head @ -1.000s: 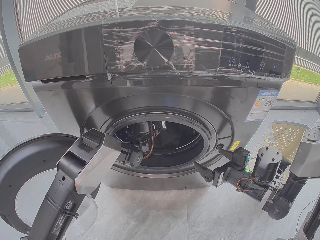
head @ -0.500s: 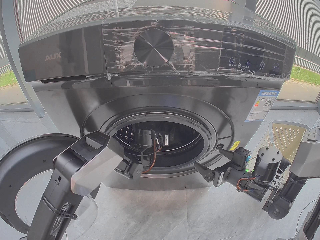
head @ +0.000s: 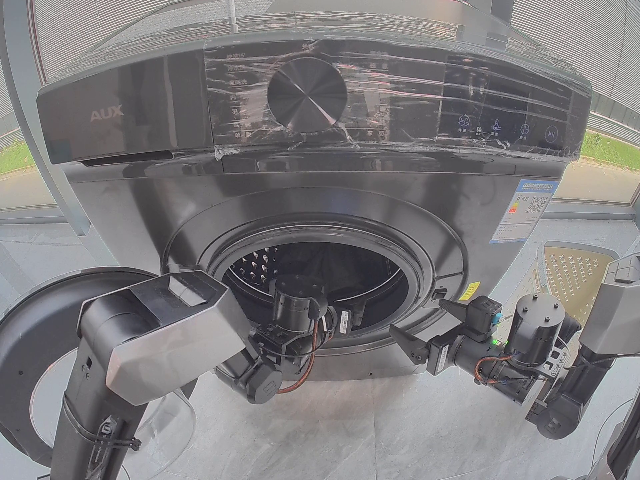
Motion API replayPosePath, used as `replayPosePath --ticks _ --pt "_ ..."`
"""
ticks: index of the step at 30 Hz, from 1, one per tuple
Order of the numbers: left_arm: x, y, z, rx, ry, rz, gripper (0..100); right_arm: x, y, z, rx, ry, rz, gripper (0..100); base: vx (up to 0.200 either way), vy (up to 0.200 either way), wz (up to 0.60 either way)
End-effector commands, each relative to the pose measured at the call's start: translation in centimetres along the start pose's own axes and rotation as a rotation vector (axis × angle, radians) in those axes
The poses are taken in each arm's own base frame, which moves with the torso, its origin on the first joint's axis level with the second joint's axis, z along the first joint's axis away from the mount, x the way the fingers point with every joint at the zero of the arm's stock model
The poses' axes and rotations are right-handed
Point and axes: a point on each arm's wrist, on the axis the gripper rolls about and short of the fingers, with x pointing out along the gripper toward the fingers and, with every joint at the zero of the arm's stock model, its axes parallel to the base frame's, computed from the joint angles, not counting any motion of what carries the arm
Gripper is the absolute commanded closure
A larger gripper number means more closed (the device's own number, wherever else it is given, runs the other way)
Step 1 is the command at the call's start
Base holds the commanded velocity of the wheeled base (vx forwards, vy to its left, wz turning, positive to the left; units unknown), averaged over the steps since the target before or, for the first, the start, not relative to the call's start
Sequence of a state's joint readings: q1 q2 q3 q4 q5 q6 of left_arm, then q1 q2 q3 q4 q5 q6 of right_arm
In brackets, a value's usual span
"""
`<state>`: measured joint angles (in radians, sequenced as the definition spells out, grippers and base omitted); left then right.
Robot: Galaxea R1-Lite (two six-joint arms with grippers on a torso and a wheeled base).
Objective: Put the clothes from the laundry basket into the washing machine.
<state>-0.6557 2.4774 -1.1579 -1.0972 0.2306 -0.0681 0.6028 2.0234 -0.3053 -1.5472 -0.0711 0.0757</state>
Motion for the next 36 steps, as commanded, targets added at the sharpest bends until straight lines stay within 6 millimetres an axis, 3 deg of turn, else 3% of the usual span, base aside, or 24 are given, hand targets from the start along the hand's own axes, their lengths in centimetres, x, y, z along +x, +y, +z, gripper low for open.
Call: replayPosePath --ticks 1,4,7,8,10,11,16,24,28,31,36 --pt "-3.9 -1.4 1.6 0.008 -0.008 -0.051 0 -0.1 -0.1 -0.1 0.001 0.004 -0.003 0 0.0 0.0 0.0" --pt "-5.3 -1.6 2.0 0.009 -0.006 -0.063 0 -0.1 -0.1 -0.1 0.001 0.005 -0.004 0 0.0 0.0 0.0" --pt "-8.4 -1.5 2.8 0.011 -0.013 -0.082 0 -0.3 -0.1 -0.3 0.0 0.017 -0.007 0 0.0 0.0 0.0" --pt "-8.4 -1.5 2.8 0.011 -0.013 -0.082 0 -0.3 -0.1 -0.3 0.0 0.017 -0.007 0 0.0 0.0 0.0" --pt "-11.5 -1.3 3.3 0.004 -0.011 -0.103 0 -0.4 -0.3 -0.1 0.001 0.011 -0.011 0 0.0 0.0 0.0" --pt "-11.7 -1.3 3.3 0.004 -0.009 -0.104 0 -0.4 -0.3 -0.1 0.002 0.011 -0.012 0 0.0 0.0 0.0" --pt "-17.4 -0.1 4.6 -0.022 -0.053 -0.128 0 -1.6 -0.5 0.3 0.001 0.004 -0.023 0 0.0 0.0 0.0" --pt "-24.7 1.1 7.6 -0.094 -0.16 -0.191 0 -3.8 -0.9 2.2 -0.004 -0.064 -0.059 0 0.0 0.0 0.0" --pt "-26.5 2.2 6.9 -0.095 -0.145 -0.178 0 -5.1 -1.1 3.4 0.003 -0.117 -0.103 0 0.0 0.0 0.0" --pt "-27.6 3.5 6.1 -0.091 -0.127 -0.142 0 -6.3 -1.9 3.3 0.013 -0.116 -0.174 0 0.0 0.0 0.0" --pt "-29.3 4.7 6.3 -0.097 -0.165 -0.105 0 -8.1 -3.0 3.4 0.022 -0.119 -0.227 0 0.0 0.0 0.0"
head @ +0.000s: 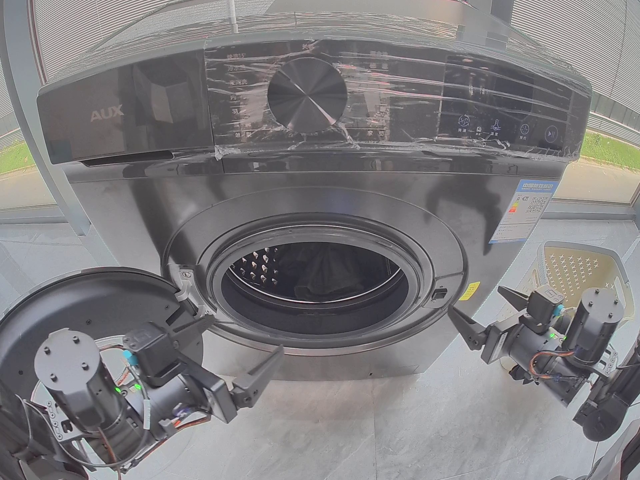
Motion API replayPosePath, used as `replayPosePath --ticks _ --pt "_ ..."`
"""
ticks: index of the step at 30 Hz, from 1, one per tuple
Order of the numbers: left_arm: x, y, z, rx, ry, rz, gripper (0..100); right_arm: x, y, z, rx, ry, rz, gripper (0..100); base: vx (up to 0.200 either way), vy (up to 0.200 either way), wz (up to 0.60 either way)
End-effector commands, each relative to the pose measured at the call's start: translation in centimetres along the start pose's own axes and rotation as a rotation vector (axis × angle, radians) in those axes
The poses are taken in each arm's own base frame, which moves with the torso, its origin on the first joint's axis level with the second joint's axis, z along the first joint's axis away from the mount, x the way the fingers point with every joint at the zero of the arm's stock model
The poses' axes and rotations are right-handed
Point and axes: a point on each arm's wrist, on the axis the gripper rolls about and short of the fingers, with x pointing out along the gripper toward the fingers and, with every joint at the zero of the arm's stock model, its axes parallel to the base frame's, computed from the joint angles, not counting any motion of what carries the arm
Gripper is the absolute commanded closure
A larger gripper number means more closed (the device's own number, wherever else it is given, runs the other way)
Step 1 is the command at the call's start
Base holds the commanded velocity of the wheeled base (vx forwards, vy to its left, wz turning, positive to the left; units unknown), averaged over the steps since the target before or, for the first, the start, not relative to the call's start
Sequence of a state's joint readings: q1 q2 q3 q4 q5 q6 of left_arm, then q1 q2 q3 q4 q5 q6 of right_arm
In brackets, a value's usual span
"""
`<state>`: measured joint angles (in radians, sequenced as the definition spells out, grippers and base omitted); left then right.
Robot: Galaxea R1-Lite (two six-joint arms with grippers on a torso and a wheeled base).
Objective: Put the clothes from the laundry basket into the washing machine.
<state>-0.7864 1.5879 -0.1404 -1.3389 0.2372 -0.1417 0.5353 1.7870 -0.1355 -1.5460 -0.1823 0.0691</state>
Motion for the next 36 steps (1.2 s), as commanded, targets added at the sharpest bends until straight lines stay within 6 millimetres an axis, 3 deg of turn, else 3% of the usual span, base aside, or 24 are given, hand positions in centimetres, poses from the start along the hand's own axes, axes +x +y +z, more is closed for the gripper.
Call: replayPosePath --ticks 1,7,25,32,36 --pt "-2.6 1.1 1.0 -0.013 -0.067 0.026 0 -2.0 -1.4 1.0 0.013 -0.044 -0.055 0 0.0 0.0 0.0" --pt "-3.9 1.6 0.3 0.019 -0.042 0.047 0 -3.5 -2.1 1.6 0.018 -0.073 -0.087 0 -0.1 0.0 0.0" --pt "-7.3 3.2 1.9 0.113 -0.149 0.143 0 -8.0 -3.4 3.6 0.011 -0.17 -0.147 0 -0.2 0.0 0.0" --pt "-10.6 3.6 1.9 0.137 -0.157 0.152 0 -11.4 -3.5 3.4 -0.017 -0.111 -0.145 0 -0.2 0.0 0.0" --pt "-13.3 4.2 1.0 0.142 -0.127 0.167 0 -13.8 -3.9 3.3 -0.012 -0.124 -0.185 0 -0.2 0.0 0.0"
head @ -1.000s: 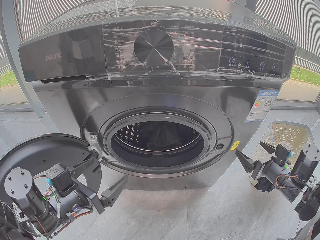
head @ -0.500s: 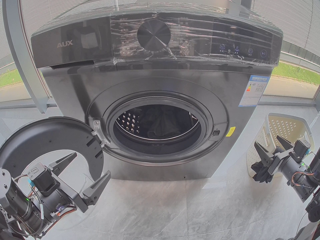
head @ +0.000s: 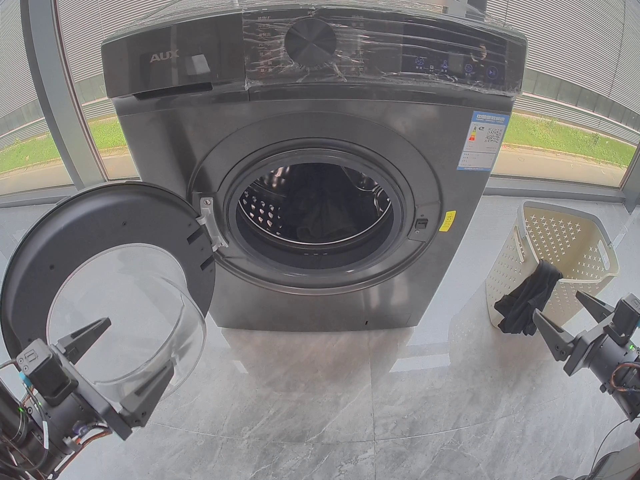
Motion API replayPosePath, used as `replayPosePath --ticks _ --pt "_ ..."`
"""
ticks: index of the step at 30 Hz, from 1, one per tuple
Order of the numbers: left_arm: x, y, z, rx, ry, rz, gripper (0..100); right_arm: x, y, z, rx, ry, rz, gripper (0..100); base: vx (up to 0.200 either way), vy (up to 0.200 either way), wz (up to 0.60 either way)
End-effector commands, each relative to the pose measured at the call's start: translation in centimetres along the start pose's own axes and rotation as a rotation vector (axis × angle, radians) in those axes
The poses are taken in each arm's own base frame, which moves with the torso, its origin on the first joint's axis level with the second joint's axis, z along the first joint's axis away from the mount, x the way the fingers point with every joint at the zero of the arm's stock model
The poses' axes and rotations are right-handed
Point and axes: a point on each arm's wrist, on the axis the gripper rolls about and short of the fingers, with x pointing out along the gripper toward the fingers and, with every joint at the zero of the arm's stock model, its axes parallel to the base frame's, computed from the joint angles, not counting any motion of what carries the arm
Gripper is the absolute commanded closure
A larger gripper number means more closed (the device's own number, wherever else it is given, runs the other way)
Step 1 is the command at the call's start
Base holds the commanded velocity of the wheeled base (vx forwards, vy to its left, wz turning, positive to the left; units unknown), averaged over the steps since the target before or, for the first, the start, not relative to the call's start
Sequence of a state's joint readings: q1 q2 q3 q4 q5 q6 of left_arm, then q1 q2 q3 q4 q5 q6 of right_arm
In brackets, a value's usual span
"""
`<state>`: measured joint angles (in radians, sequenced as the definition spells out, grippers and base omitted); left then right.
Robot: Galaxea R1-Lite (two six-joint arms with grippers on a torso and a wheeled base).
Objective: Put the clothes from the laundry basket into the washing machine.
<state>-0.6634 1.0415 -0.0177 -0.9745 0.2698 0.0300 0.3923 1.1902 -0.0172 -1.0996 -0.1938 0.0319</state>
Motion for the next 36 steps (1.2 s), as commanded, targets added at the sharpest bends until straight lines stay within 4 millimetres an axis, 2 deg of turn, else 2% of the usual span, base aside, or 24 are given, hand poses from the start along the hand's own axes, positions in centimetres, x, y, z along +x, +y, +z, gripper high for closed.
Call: replayPosePath --ticks 1,5,6,7,10,15,22,25,30,31,33,36 --pt "-4.0 1.4 -0.6 -0.008 -0.043 0.042 0 -4.1 -1.2 0.5 0.013 -0.087 -0.055 0 -0.2 0.0 0.0" --pt "-5.8 2.0 -1.5 -0.032 -0.024 0.093 0 -6.5 -2.0 -0.2 0.026 -0.09 -0.12 0 0.0 0.0 0.0" --pt "-5.8 2.0 -1.5 -0.032 -0.024 0.093 0 -6.5 -2.0 -0.2 0.026 -0.09 -0.12 0 0.0 0.0 0.0" --pt "-6.7 2.2 -2.0 -0.05 -0.029 0.121 0 -8.2 -2.3 -0.9 0.028 -0.094 -0.145 0 0.0 0.0 0.0" --pt "-7.6 2.5 -2.8 -0.069 -0.007 0.173 0 -10.5 -2.5 -2.3 0.025 -0.098 -0.169 0 0.0 0.0 0.0" --pt "-9.3 2.6 -4.0 -0.086 -0.018 0.277 0 -13.1 -2.5 -4.2 0.028 -0.152 -0.206 0 0.0 0.0 0.0" --pt "-11.4 2.0 -7.0 -0.097 0.045 0.344 0 -14.1 -2.1 -6.5 0.018 -0.103 -0.292 0 0.0 0.0 0.0" --pt "-11.6 1.9 -7.1 -0.115 0.014 0.349 0 -14.5 -1.7 -6.8 0.02 -0.117 -0.221 0 0.0 0.0 0.0" --pt "-11.6 1.9 -7.0 -0.07 0.019 0.394 0 -14.6 -1.8 -6.7 0.018 -0.102 -0.24 0 0.0 0.0 0.0" --pt "-11.7 1.8 -7.0 0.029 0.047 0.521 0 -14.7 -1.8 -6.7 0.022 -0.095 -0.245 0 0.0 0.0 0.0" --pt "-11.9 1.6 -7.1 0.078 0.037 0.602 0 -14.7 -1.8 -6.7 0.024 -0.101 -0.261 0 0.0 0.0 0.0" --pt "-11.9 1.5 -7.1 0.085 0.026 0.584 0 -14.7 -1.9 -6.7 -0.003 -0.089 -0.323 0 0.0 0.0 0.0"
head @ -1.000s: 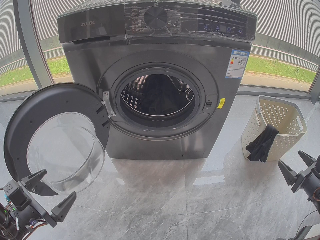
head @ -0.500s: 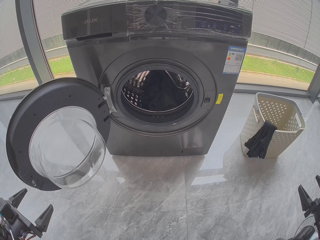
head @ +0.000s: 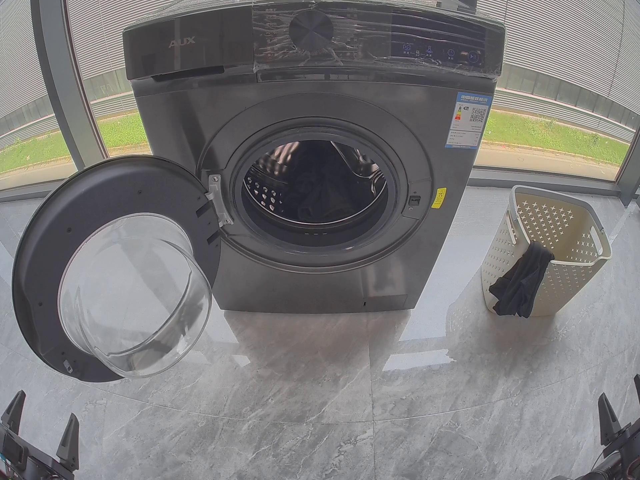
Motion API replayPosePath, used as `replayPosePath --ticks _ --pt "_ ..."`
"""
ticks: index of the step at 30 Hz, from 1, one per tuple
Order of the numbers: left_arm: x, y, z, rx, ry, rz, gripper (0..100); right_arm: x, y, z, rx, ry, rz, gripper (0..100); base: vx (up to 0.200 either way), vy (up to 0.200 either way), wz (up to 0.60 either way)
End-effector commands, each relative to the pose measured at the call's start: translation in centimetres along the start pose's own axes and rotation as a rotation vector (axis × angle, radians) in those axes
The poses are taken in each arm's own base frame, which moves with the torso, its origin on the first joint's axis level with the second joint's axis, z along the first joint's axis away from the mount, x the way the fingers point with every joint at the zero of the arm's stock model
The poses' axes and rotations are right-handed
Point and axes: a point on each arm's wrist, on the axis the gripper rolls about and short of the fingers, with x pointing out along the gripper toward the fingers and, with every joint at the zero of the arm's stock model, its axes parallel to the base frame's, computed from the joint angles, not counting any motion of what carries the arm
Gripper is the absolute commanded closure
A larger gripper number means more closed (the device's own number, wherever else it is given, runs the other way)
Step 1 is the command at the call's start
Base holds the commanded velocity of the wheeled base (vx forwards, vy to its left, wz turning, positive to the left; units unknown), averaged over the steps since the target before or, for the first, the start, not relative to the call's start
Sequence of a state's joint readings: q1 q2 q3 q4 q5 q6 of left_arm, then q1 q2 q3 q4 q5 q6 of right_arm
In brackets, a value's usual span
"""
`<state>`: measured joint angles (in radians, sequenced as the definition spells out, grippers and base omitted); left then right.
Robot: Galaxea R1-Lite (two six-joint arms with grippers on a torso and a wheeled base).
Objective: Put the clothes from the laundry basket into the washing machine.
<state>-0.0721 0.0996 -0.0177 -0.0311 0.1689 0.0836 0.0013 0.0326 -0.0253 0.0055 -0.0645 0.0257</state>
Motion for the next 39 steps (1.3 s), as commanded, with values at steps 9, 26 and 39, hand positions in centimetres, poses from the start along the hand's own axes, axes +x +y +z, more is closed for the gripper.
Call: replayPosePath --ticks 9,26,39 --pt "-0.69 -0.45 -0.94 -0.1 -0.059 -0.062 0 -0.23 0.01 -0.47 0.011 0.0 0.006 0 0.0 0.0 0.0" --pt "-0.69 -0.71 -1.39 -0.044 -0.021 -0.162 0 -0.11 0.1 -0.62 -0.025 -0.008 0.051 0 0.0 -0.047 0.0" --pt "-0.69 -0.69 -1.4 -0.069 -0.019 -0.154 0 -0.11 0.1 -0.62 -0.025 -0.008 0.051 0 0.0 -0.2 0.0"
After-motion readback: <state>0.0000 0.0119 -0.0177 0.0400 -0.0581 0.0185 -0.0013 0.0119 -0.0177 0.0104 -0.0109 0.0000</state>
